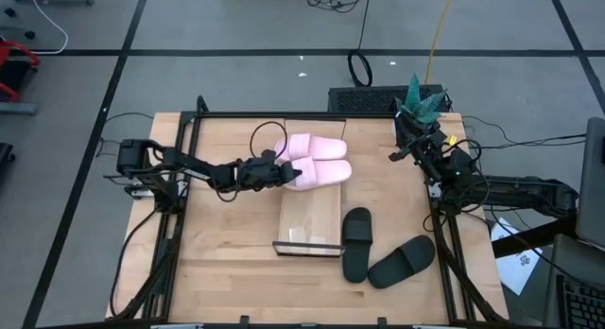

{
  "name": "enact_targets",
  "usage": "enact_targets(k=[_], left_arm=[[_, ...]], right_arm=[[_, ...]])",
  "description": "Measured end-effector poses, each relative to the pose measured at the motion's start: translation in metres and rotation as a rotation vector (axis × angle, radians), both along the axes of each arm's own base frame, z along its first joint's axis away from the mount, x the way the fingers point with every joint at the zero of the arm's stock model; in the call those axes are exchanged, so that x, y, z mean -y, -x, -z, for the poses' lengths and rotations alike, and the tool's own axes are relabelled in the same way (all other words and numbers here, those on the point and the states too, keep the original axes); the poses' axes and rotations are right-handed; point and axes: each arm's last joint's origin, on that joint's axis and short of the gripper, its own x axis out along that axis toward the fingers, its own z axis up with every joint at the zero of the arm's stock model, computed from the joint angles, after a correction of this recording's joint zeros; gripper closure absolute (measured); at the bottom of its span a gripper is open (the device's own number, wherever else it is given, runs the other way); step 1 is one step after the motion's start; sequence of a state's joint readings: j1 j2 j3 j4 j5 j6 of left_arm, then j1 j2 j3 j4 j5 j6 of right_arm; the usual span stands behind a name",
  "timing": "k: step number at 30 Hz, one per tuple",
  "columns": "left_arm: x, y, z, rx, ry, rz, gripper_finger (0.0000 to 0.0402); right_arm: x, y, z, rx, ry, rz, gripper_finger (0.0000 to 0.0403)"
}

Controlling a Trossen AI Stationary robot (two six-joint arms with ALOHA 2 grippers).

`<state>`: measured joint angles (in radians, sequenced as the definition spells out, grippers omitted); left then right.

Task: Pick and place slides into the shelf
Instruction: Put the pink slide on the shelf

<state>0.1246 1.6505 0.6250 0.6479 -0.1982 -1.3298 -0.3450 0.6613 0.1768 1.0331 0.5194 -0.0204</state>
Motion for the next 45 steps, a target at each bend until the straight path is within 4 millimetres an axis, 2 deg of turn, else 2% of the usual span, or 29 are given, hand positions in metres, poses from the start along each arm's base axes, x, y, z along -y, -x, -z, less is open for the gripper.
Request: enact_targets(k=[8,45], left_arm=[[0.0067,-0.0005,-0.0002,0.003,-0.009,-0.038,0.0402],[0.0098,0.0002,-0.0004,0.015,-0.014,-0.149,0.0401]], right_arm=[[0.0001,-0.0003,0.0007,-0.009,-0.002,0.001,0.0296],[0.0001,-0.0003,0.0006,-0.002,-0.006,-0.003,0.0296]])
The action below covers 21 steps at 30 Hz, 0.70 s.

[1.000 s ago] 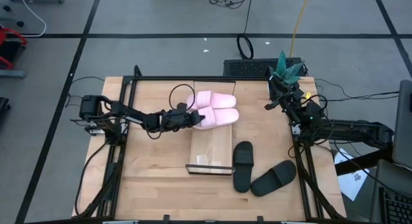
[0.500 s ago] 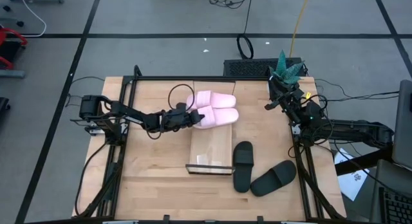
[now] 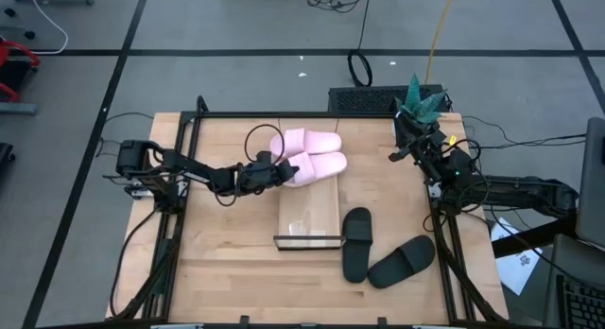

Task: Pick and place slides into the shelf
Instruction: Put the pink slide on the shelf

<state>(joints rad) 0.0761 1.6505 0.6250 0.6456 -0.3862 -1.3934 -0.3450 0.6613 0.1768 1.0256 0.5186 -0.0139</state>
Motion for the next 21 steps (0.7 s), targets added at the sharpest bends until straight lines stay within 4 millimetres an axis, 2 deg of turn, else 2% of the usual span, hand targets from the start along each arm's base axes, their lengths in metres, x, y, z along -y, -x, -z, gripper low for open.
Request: enact_targets(k=[12,21], left_arm=[[0.0003,-0.0002,0.0,0.001,0.006,0.015,0.0385],[0.0005,-0.0002,-0.0009,0.009,0.013,0.015,0.0397]], right_arm=[[0.0,0.0,0.0,0.001,-0.001,-0.001,0.0296],[0.0,-0.0001,0.0,0.001,-0.001,-0.001,0.0296]])
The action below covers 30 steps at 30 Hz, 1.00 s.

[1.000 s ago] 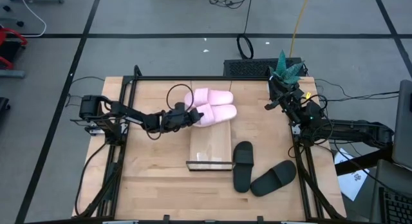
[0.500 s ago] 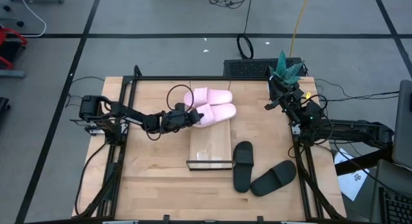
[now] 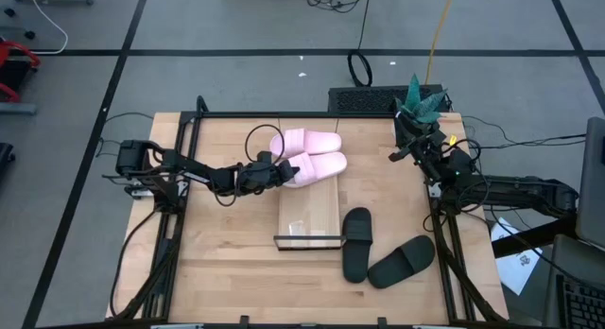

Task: Pick and place slides into the shelf
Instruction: Put the pink slide on the shelf

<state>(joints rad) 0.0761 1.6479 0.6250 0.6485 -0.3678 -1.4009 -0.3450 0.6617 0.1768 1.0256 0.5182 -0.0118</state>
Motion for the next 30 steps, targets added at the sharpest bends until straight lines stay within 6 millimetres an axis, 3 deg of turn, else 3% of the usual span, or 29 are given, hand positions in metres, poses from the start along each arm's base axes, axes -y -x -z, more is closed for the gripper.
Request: enact_targets(k=[13,30], left_arm=[[0.0,0.0001,-0.0001,-0.001,-0.001,0.001,0.0392],[0.0007,-0.0001,-0.0006,0.003,0.01,0.024,0.0299]], right_arm=[[0.0,0.0,0.0,0.0,0.0,0.0,0.0296],[0.0,0.0,0.0,0.001,0.0,0.0,0.0296]])
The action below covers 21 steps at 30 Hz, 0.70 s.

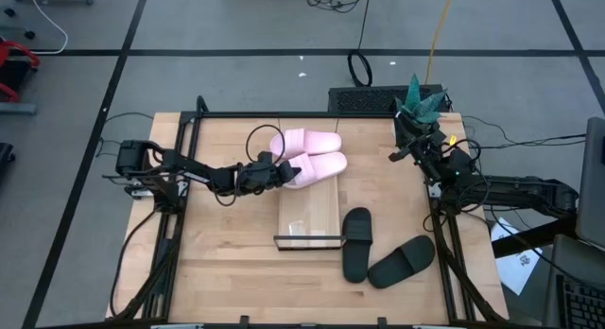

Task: Pick and place slides into the shelf
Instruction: Put the pink slide on the shelf

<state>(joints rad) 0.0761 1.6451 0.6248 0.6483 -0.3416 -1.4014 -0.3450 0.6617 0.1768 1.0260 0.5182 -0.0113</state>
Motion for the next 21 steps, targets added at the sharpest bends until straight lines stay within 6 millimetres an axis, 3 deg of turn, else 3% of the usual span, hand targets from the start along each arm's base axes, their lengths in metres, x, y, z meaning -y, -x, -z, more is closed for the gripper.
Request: enact_targets(k=[9,14,21], left_arm=[[0.001,0.012,-0.027,-0.003,-0.065,0.025,0.0286],[0.001,0.024,-0.028,-0.123,-0.054,-0.002,0.0286],[-0.002,0.026,-0.027,-0.145,-0.063,-0.024,0.0286]], right_arm=[[0.0,0.0,0.0,-0.002,0.0,0.001,0.0296],[0.0,0.0,0.0,-0.004,0.0,0.001,0.0296],[0.0,0.0,0.0,-0.005,-0.001,0.0,0.0296]])
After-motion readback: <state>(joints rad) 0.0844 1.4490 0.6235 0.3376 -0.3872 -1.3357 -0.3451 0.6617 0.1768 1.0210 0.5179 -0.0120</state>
